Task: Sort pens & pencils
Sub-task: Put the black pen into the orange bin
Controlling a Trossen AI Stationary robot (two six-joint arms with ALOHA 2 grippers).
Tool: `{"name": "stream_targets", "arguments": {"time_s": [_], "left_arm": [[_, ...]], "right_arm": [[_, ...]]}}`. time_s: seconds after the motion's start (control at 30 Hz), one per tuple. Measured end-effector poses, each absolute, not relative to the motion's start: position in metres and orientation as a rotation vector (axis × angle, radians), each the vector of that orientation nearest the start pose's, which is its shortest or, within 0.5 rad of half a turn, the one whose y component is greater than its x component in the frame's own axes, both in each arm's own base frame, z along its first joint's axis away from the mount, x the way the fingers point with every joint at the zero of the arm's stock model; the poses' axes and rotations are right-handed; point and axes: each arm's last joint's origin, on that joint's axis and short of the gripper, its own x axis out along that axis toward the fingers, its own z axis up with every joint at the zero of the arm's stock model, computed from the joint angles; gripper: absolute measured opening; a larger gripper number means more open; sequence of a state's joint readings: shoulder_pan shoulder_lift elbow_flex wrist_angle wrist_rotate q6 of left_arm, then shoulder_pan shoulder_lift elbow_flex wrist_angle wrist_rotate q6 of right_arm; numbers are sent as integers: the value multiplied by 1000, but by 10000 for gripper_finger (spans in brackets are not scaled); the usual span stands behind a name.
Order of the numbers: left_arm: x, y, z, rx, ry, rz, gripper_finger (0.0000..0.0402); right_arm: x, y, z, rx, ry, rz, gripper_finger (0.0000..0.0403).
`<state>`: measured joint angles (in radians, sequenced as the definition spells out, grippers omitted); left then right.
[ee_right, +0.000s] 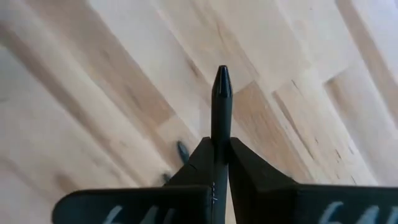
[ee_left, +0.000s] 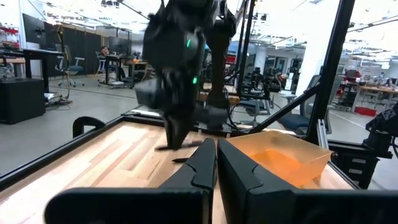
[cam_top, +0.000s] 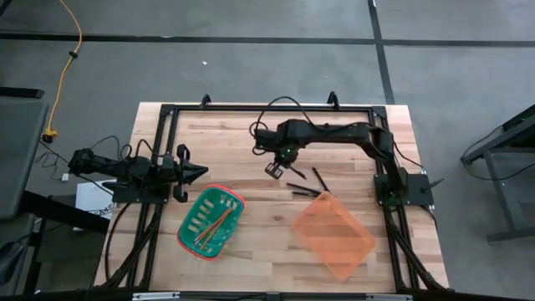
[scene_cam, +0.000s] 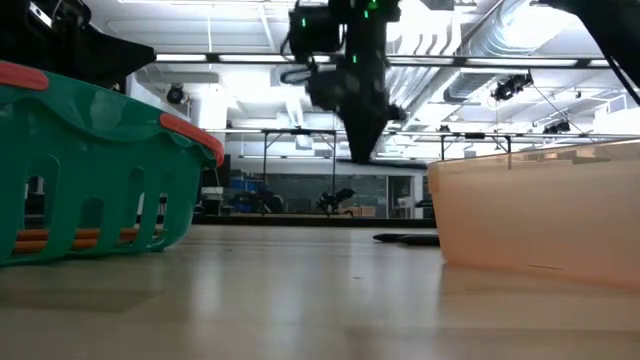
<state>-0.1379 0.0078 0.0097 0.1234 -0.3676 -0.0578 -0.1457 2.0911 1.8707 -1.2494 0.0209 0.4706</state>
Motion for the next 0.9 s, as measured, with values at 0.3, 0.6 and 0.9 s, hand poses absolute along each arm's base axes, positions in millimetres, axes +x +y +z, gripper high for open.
{"name": "stream_targets", "arguments": {"time_s": [0.3, 0.6, 0.9], "left_arm": [[95, -3, 178, -89, -128, 227, 5], [95, -3, 178, -89, -128, 226, 6], [95, -3, 178, -89, -128, 226, 5]], "right_arm": [[407, 10, 307, 465, 1390, -385, 3], [391, 69, 309, 459, 1482, -412, 3], [375, 113, 275, 435, 1593, -504, 3]]}}
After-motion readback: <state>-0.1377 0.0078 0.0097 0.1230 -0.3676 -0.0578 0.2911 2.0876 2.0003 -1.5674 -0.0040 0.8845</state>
